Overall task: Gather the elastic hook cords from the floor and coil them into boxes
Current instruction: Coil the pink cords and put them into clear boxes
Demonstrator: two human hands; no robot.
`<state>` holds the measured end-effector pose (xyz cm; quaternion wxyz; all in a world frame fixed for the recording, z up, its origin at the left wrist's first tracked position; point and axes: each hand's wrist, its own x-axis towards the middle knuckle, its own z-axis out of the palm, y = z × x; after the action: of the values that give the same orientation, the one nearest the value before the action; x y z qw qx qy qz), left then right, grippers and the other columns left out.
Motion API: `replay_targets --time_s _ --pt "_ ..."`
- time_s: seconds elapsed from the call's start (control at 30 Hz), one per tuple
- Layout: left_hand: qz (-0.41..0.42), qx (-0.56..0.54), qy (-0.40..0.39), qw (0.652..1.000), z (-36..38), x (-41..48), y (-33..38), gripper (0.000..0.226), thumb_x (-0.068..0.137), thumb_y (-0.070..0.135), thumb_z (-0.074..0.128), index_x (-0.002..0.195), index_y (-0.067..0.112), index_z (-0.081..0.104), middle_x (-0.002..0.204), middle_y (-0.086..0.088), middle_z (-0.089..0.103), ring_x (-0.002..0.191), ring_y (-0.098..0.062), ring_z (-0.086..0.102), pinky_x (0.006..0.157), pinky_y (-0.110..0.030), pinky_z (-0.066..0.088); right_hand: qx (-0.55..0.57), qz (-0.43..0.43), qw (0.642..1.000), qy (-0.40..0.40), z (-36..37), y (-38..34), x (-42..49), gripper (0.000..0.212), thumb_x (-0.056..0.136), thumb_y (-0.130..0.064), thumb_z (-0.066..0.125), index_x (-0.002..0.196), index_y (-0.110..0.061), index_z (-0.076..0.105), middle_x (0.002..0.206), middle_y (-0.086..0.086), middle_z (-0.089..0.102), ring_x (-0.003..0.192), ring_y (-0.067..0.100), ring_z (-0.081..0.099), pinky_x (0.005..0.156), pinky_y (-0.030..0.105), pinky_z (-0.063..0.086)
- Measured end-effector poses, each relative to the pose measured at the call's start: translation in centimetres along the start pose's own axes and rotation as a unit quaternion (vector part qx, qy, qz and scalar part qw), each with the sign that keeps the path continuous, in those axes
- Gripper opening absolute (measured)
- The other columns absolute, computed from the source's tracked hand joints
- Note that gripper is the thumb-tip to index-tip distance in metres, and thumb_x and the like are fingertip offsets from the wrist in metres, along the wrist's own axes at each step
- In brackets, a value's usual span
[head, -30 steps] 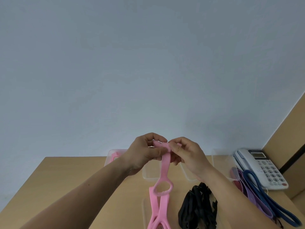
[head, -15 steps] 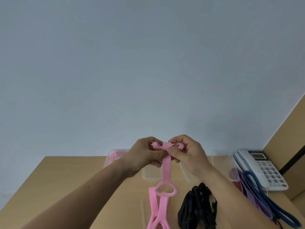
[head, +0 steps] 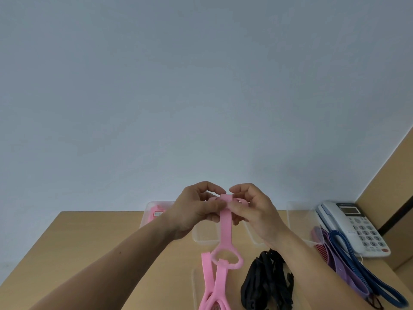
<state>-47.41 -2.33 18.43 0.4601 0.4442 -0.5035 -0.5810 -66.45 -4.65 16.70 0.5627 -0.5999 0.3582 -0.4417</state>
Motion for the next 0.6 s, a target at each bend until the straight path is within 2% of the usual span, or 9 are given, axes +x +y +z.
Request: replay_targets --time_s 0.07,0.13,0.23,0.37,0.43,0.5,0.6 --pt "0.021 0.020 0.002 1.000 0.03 -0.03 -0.15 0.019 0.078 0.009 0.079 0.096 0.011 0.071 0.101 -0.022 0.067 0.083 -0.036 0.068 0.075 -0.038 0.059 0.016 0.022 1.000 0.006 0.07 -0.31 0.10 0.044 0.069 -0.042 0.078 0.102 -0.016 0.066 0.084 0.006 0.069 0.066 0.027 0.064 0.058 0.032 0.052" --pt "0.042 0.032 -0.004 0.999 0.03 -0.04 -0.26 0.018 0.077 0.008 0.078 0.092 0.014 0.072 0.108 -0.021 0.066 0.087 -0.040 0.068 0.078 -0.043 0.060 0.003 0.040 0.999 -0.003 0.17 -0.57 0.18 0.036 0.076 -0.044 0.076 0.094 -0.013 0.068 0.080 0.012 0.071 0.065 0.029 0.063 0.056 0.031 0.051" --pt "0.055 0.051 -0.005 0.997 0.07 0.08 -0.32 0.020 0.078 0.006 0.079 0.094 0.015 0.071 0.108 -0.017 0.067 0.091 -0.044 0.067 0.081 -0.048 0.057 -0.021 0.054 0.998 -0.015 0.22 -0.67 0.12 0.036 0.083 -0.043 0.071 0.087 -0.008 0.068 0.075 0.016 0.072 0.062 0.026 0.063 0.053 0.029 0.051" --pt "0.019 0.051 0.001 0.999 -0.15 0.04 -0.38 0.045 0.073 0.012 0.082 0.113 0.019 0.063 0.106 -0.015 0.066 0.080 -0.026 0.069 0.075 -0.033 0.058 -0.043 0.037 0.998 -0.013 0.32 -0.78 -0.02 0.026 0.087 -0.032 0.071 0.087 -0.006 0.068 0.071 0.014 0.071 0.057 0.021 0.062 0.051 0.028 0.050" --pt "-0.003 0.056 -0.011 0.998 -0.23 0.00 -0.34 0.045 0.076 0.015 0.081 0.115 0.014 0.060 0.105 -0.017 0.068 0.082 -0.028 0.070 0.076 -0.034 0.058 -0.045 0.024 0.999 -0.004 0.39 -0.76 -0.06 0.035 0.079 -0.039 0.073 0.090 -0.006 0.069 0.072 0.018 0.070 0.057 0.021 0.062 0.052 0.028 0.050" --pt "-0.020 0.064 -0.035 0.997 -0.27 0.00 -0.28 0.035 0.084 0.015 0.077 0.112 0.004 0.060 0.102 -0.020 0.072 0.086 -0.029 0.071 0.078 -0.037 0.059 -0.049 0.010 0.999 0.006 0.34 -0.75 -0.02 0.038 0.076 -0.039 0.074 0.093 -0.006 0.070 0.073 0.018 0.070 0.057 0.020 0.062 0.053 0.027 0.050" --pt "-0.036 0.061 -0.051 0.996 -0.26 -0.15 -0.02 0.032 0.086 0.012 0.074 0.112 0.000 0.059 0.098 -0.021 0.074 0.086 -0.027 0.072 0.076 -0.036 0.058 -0.059 -0.006 0.998 0.003 0.23 -0.59 -0.02 0.019 0.084 -0.025 0.075 0.094 -0.010 0.070 0.074 0.012 0.071 0.058 0.018 0.063 0.054 0.026 0.051"
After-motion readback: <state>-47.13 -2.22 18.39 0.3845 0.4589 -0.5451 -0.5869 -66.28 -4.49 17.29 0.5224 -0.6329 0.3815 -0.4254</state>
